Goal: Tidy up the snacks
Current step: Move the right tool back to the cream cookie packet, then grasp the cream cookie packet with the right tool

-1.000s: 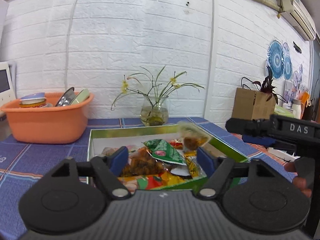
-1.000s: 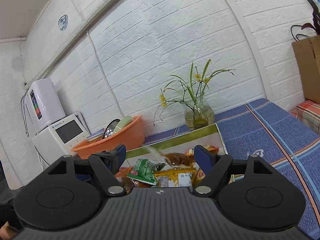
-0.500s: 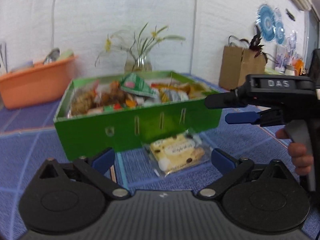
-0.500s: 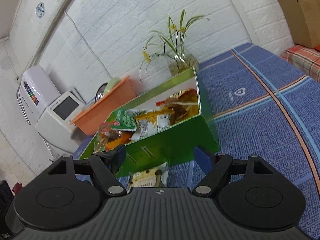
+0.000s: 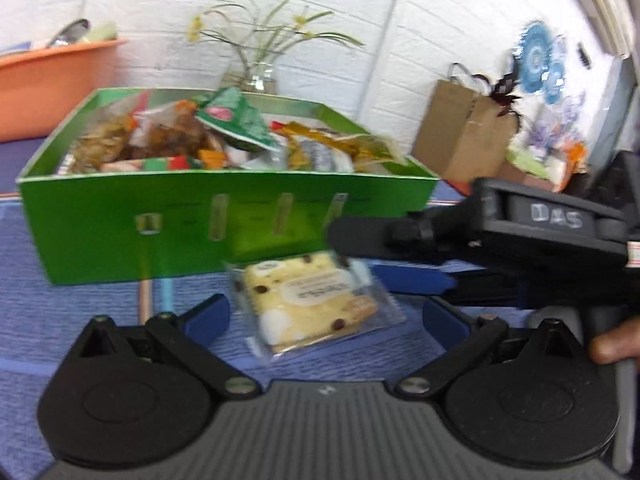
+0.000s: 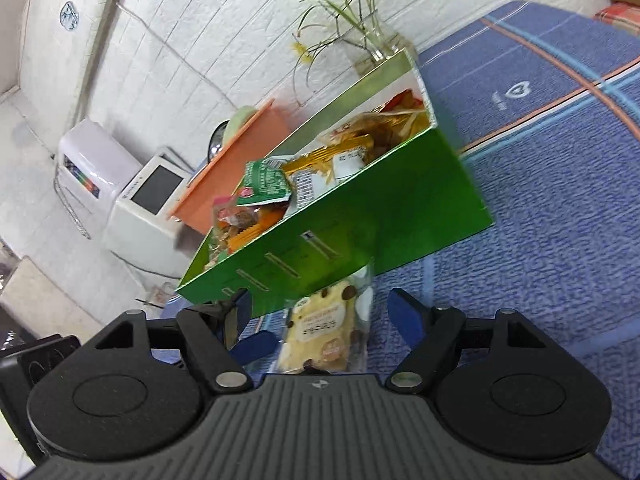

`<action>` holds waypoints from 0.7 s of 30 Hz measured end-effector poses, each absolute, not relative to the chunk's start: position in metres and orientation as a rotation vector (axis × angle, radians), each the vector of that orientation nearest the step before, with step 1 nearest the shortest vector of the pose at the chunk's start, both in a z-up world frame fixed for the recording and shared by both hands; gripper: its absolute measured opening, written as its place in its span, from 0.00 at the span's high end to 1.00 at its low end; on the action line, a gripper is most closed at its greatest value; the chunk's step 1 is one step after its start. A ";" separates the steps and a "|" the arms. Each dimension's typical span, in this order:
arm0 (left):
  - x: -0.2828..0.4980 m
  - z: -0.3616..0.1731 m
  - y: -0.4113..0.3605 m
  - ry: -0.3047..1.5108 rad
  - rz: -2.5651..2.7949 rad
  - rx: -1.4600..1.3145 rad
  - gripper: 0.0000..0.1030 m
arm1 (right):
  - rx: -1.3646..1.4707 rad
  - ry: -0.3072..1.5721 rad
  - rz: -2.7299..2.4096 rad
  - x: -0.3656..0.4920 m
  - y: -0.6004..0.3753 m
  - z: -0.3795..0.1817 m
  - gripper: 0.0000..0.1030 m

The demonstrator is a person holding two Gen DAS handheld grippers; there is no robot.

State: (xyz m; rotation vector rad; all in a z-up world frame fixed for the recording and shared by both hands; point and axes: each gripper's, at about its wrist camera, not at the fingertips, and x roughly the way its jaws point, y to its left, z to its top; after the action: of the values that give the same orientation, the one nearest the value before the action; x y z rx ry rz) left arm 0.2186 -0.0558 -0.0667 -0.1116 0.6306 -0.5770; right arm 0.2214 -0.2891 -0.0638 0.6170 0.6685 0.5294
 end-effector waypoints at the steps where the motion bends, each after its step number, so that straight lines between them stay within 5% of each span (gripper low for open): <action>1: 0.218 -0.066 -0.058 0.631 -0.580 -0.104 0.01 | 0.603 0.684 0.529 0.223 -0.286 -0.064 0.06; 2: 0.218 -0.066 -0.059 0.632 -0.578 -0.099 0.01 | 0.580 0.687 0.502 0.222 -0.283 -0.064 0.17; 4: 0.216 -0.065 -0.058 0.630 -0.583 -0.096 0.04 | 0.511 0.686 0.466 0.218 -0.279 -0.062 0.56; 7: 0.214 -0.063 -0.056 0.625 -0.565 -0.080 0.31 | 0.510 0.663 0.458 0.213 -0.282 -0.058 0.72; 11: 0.217 -0.059 -0.043 0.641 -0.624 -0.144 0.42 | 0.481 0.618 0.470 0.205 -0.281 -0.050 0.78; 21: 0.215 -0.055 -0.037 0.651 -0.653 -0.181 0.43 | 0.552 0.601 0.491 0.200 -0.283 -0.046 0.81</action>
State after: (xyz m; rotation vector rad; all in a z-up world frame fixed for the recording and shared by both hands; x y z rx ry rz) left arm 0.2146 -0.0366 -0.0546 -0.1806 0.6511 -0.6526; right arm 0.2005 -0.2828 -0.0463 0.5518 0.6007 0.4912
